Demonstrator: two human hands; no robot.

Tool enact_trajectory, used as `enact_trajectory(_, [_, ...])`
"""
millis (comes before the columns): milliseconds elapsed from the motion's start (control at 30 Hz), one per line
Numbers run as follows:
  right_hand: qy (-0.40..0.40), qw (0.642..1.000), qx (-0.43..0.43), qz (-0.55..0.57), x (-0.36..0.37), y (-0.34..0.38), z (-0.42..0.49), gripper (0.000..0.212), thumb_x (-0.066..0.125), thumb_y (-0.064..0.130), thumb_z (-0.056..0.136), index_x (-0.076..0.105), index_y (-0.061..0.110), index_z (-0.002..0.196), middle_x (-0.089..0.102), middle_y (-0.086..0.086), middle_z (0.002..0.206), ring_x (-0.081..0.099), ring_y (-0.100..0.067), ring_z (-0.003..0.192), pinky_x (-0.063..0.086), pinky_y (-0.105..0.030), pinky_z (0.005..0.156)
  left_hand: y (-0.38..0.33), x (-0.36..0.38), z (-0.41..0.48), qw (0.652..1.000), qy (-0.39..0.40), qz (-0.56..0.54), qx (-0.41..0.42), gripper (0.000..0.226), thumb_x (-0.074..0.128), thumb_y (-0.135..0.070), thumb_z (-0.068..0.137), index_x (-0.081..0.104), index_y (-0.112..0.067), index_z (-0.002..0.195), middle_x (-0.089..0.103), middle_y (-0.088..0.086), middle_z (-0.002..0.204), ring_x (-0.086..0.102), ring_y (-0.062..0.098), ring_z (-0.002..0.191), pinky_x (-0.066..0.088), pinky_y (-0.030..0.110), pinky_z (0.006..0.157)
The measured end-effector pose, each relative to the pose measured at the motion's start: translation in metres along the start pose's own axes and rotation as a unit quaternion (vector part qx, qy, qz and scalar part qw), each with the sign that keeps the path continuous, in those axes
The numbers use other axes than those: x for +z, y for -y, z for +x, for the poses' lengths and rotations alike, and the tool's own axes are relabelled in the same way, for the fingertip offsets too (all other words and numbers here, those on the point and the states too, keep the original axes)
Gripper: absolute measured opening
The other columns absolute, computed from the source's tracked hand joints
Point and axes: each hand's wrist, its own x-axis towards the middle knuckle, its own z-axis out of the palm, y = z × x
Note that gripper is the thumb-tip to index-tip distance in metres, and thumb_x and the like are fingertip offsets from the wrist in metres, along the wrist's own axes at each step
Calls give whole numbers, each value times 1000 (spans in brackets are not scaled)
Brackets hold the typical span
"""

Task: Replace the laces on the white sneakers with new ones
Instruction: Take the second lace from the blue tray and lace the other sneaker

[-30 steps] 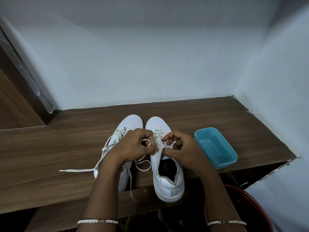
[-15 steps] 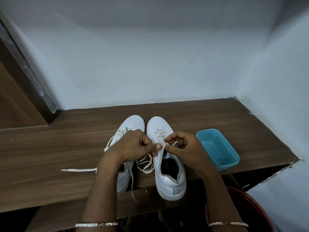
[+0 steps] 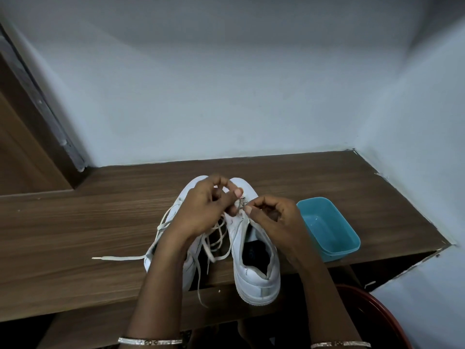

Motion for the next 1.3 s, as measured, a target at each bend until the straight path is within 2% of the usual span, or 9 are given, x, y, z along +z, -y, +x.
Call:
enact_trajectory(67, [7, 998, -40, -41, 8, 3, -1, 6, 74, 33, 86, 76, 28, 88, 69, 18, 81, 60, -6, 78, 41, -22, 65, -8, 2, -1, 990, 10, -142, -12, 19, 60, -18, 98, 60, -11, 116, 76, 9, 87, 73, 20, 83, 56, 34, 78])
enact_trajectory(200, [42, 997, -49, -48, 18, 9, -1, 13, 74, 40, 86, 74, 34, 96, 68, 25, 97, 57, 2, 96, 37, -21, 77, -5, 4, -1, 977, 51, -208, 6, 30, 53, -5, 99, 60, -8, 128, 73, 6, 116, 66, 22, 115, 54, 36, 97])
enact_trajectory(400, [65, 997, -6, 37, 16, 10, 1, 7, 76, 23, 87, 75, 19, 93, 75, 6, 88, 70, -6, 86, 50, -16, 74, 4, 3, 4, 973, 48, -226, 16, 36, 51, 5, 98, 61, -8, 130, 70, 4, 122, 67, 15, 112, 54, 21, 79])
enact_trajectory(500, [77, 996, 1, 49, 15, 8, 2, 5, 71, 18, 91, 73, 15, 87, 76, -2, 86, 72, -16, 86, 54, -26, 75, 8, 7, 8, 987, -3, -160, 31, 34, 59, 5, 93, 66, -11, 123, 74, 1, 113, 70, 9, 103, 53, 18, 74])
enact_trajectory(600, [63, 977, 68, 193, 12, 14, 1, 12, 61, 10, 95, 65, 4, 86, 76, -12, 85, 72, -26, 83, 57, -35, 75, 16, 11, 13, 993, -86, -73, 39, 20, 72, -5, 87, 74, -14, 106, 78, -1, 91, 70, 2, 79, 50, 17, 68])
enact_trajectory(767, [-47, 913, 77, 397, -6, 11, 4, 15, 62, 12, 86, 60, 6, 72, 56, 1, 61, 44, -10, 53, 43, -32, 68, 36, 12, 18, 974, -171, 141, 51, 7, 75, -19, 86, 77, -25, 82, 73, -12, 67, 70, 2, 64, 57, 32, 72])
enact_trajectory(1000, [-150, 855, 137, 478, -46, -13, 8, 30, 54, 37, 97, 63, 17, 76, 32, 8, 48, 37, -7, 48, 38, -28, 64, 42, 17, 21, 928, -269, 254, 40, 9, 67, -15, 90, 66, -17, 82, 68, -2, 71, 65, 25, 70, 40, 30, 63])
enact_trajectory(1167, [-203, 804, 114, 547, -63, -15, 5, 28, 49, 38, 101, 67, 20, 90, 36, 8, 56, 38, -6, 51, 41, -22, 60, 41, 21, 22, 917, -300, 262, -3, 5, 62, -11, 91, 65, -9, 89, 70, 9, 79, 64, 33, 78, 34, 31, 65])
enact_trajectory(1300, [-168, 870, 95, 455, -55, -13, 6, 28, 50, 33, 100, 70, 14, 94, 35, 7, 53, 34, -6, 46, 35, -20, 48, 31, 28, 18, 895, -319, 309, 33, 37, 58, 0, 83, 61, -7, 119, 60, 17, 109, 61, 35, 89, 37, 35, 68])
